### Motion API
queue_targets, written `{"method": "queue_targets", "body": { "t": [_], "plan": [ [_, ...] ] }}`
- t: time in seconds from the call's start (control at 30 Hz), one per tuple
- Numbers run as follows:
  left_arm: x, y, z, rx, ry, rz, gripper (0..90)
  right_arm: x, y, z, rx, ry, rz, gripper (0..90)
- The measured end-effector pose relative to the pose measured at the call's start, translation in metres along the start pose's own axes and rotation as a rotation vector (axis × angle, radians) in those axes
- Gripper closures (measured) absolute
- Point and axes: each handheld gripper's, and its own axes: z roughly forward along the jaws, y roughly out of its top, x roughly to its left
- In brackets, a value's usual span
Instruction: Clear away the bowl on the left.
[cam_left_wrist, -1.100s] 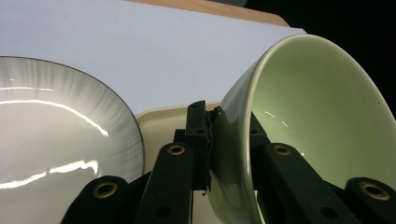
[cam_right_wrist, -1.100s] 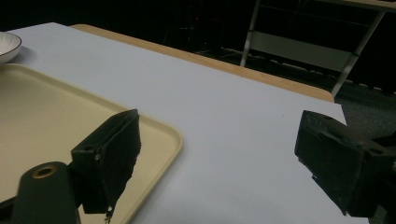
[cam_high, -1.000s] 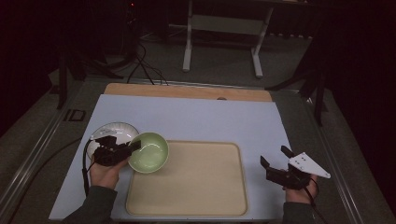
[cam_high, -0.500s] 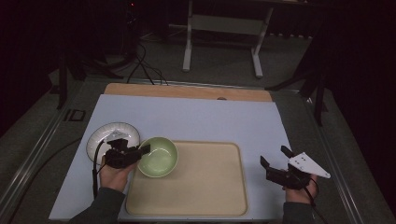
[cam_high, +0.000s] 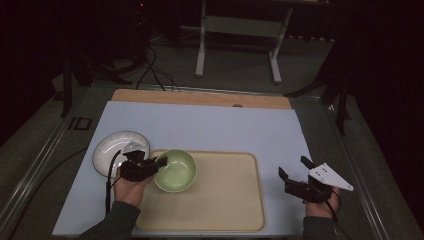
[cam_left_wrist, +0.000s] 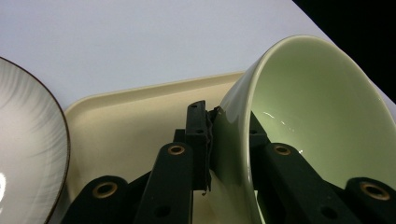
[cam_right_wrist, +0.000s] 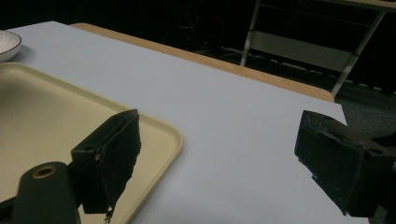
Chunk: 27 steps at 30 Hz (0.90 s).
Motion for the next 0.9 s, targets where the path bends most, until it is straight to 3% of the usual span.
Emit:
{"method": "queue_targets", "body": {
  "t": [0.33, 0.9],
  "plan": [
    [-0.011, -0.002, 0.015, 0.020, -0.010, 0.036, 80.0, 0.000, 0.000, 0.000, 0.002, -0.001, -0.003, 14.0],
    [-0.023, -0.008, 0.038, 0.057, -0.037, 0.055, 80.0, 0.001, 0.000, 0.001, 0.005, 0.001, -0.005, 14.0]
  ]
}}
